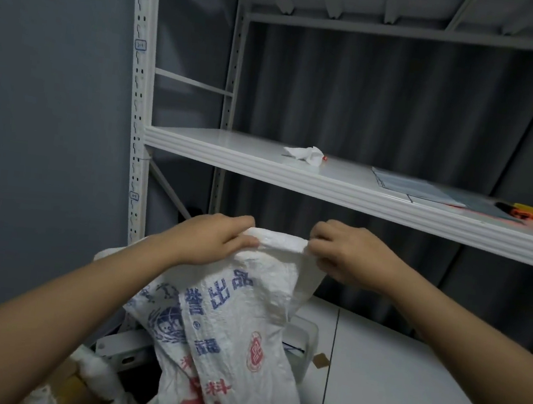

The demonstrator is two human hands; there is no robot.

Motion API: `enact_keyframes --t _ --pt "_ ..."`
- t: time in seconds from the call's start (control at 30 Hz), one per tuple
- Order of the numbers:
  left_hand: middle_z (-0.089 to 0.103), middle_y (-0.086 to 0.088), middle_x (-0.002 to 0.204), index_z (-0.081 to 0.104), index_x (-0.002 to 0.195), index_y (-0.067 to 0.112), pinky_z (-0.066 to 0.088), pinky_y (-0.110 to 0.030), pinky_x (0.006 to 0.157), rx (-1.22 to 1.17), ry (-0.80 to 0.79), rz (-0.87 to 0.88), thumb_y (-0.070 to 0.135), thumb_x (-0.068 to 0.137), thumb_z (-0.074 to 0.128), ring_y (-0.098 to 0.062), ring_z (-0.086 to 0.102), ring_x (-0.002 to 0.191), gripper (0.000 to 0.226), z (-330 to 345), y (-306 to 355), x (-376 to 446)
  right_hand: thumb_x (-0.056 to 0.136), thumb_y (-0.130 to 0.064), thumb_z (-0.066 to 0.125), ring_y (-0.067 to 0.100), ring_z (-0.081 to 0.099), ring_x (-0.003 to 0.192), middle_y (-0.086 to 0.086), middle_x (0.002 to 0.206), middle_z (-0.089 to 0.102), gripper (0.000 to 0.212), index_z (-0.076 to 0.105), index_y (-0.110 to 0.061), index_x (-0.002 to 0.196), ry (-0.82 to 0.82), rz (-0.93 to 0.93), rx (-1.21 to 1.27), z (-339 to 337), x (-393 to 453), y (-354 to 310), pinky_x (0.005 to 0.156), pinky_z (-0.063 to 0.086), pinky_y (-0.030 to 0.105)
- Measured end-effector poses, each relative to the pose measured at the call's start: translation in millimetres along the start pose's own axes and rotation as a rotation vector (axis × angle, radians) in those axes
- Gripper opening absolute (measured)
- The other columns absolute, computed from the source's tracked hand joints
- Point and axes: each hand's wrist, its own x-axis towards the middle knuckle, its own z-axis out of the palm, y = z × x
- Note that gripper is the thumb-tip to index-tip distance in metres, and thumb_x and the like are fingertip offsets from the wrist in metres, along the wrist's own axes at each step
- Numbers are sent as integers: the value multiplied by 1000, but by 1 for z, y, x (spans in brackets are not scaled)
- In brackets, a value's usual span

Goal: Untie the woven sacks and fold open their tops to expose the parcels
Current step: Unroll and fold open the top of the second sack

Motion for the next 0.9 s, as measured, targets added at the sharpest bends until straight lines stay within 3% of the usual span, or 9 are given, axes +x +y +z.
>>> enact_keyframes --t 0.1,0.2,0.3,0.4,0.57,0.63,0.7,0.8,0.9 --pt "49 7 63 40 84 19 36 -30 51 168 164 80 51 96 35 -15 50 58 36 7 3 3 81 -49 66 13 47 84 -8 88 51 38 44 -19 72 -185 334 492 -10 10 -9 70 44 30" --pt "56 6 61 45 83 21 34 -26 43 339 340 204 54 93 26 -19 55 52 39 12 5 5 84 -55 62 17 54 87 -4 98 59 35 46 -26 96 -263 505 767 -12 23 -21 76 47 36" --pt "57 6 56 51 79 22 28 -21 37 430 452 251 51 93 32 -18 54 44 38 9 8 2 96 -32 52 13 58 78 -7 87 63 6 53 -28 101 -137 517 681 -2 26 -27 74 50 42" --pt "59 7 60 54 86 24 38 -25 38 289 483 196 56 92 32 -15 58 50 39 6 7 -4 94 -34 56 4 61 81 -17 91 66 16 59 -29 109 39 559 643 -3 25 -22 76 50 33" --pt "55 2 63 55 91 20 33 -24 34 538 615 372 24 90 50 -19 54 50 7 14 -2 2 92 -40 58 0 60 99 -14 110 67 23 61 -38 115 -290 484 1003 -9 36 -29 88 48 26" --pt "58 5 66 60 90 22 36 -26 37 514 563 339 38 93 47 -17 56 55 21 11 1 5 95 -30 58 4 59 78 -6 89 68 9 65 -32 98 -262 475 930 -9 36 -30 74 48 31" --pt "62 12 78 58 94 32 46 -31 51 192 345 129 63 87 43 -8 59 67 35 -2 8 3 94 -20 56 12 61 75 -4 86 69 14 67 -25 101 -134 475 584 -4 31 -27 67 50 35" --pt "63 10 81 61 90 30 47 -34 66 -254 34 -67 53 88 54 -8 59 74 24 -8 5 1 81 -14 54 27 61 61 2 70 63 22 67 -18 99 142 327 -9 9 15 -27 44 46 31" --pt "63 1 77 55 95 21 47 -34 50 258 251 148 31 93 47 -19 61 62 13 3 4 4 84 -30 51 17 57 93 -4 99 64 36 63 -25 118 105 334 279 7 16 -41 76 50 29"
